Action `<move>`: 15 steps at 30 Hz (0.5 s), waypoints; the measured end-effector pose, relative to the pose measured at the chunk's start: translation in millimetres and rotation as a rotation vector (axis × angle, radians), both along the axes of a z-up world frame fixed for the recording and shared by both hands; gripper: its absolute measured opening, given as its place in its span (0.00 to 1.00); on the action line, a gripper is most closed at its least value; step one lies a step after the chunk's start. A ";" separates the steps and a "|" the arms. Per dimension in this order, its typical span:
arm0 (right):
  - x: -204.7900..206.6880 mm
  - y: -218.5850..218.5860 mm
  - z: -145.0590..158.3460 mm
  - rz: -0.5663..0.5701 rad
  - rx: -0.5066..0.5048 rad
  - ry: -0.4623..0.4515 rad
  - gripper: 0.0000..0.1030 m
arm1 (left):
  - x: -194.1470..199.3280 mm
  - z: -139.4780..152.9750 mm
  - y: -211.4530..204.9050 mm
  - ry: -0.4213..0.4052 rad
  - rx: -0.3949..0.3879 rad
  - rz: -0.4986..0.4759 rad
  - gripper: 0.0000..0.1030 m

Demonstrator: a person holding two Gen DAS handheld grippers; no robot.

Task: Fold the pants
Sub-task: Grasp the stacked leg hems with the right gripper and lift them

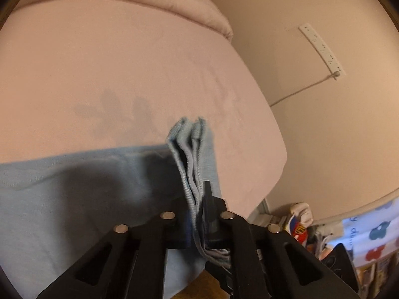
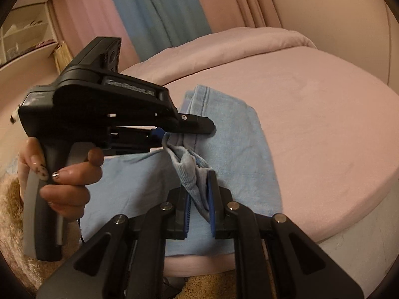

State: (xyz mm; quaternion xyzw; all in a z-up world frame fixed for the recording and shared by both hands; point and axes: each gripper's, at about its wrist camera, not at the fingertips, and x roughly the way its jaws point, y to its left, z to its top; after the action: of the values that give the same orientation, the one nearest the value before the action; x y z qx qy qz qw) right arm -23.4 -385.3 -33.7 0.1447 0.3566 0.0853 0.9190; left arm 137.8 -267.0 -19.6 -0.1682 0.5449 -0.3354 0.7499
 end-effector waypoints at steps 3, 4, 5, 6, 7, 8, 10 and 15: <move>-2.1 5.3 7.0 0.042 0.022 -0.012 0.13 | -12.8 20.4 14.1 -0.092 0.044 -0.001 0.04; -3.2 8.8 12.1 0.061 0.042 -0.018 0.13 | -16.7 29.1 23.3 -0.125 0.054 0.013 0.04; -2.8 13.0 16.2 0.079 0.055 -0.025 0.13 | -19.5 33.5 31.2 -0.141 0.057 0.023 0.04; 1.5 21.5 20.9 0.102 0.064 -0.033 0.13 | -22.0 37.3 39.9 -0.154 0.060 0.034 0.04; 2.1 26.6 23.2 0.121 0.069 -0.039 0.13 | -25.6 40.7 53.2 -0.170 0.065 0.046 0.04; 2.5 35.8 26.1 0.150 0.074 -0.047 0.13 | -26.7 41.5 59.9 -0.181 0.078 0.053 0.04; 5.3 55.4 28.0 0.207 0.082 -0.051 0.13 | -29.7 37.1 76.4 -0.205 0.143 0.077 0.04; 16.2 96.5 5.3 0.306 0.094 0.030 0.13 | -27.0 3.2 101.5 -0.156 0.251 0.155 0.04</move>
State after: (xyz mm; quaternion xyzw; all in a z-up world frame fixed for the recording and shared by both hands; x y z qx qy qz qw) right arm -7.2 -288.8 -28.4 0.1327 0.3839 0.2387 0.8821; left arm 110.8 -165.5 -16.4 -0.0881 0.5079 -0.2177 0.8288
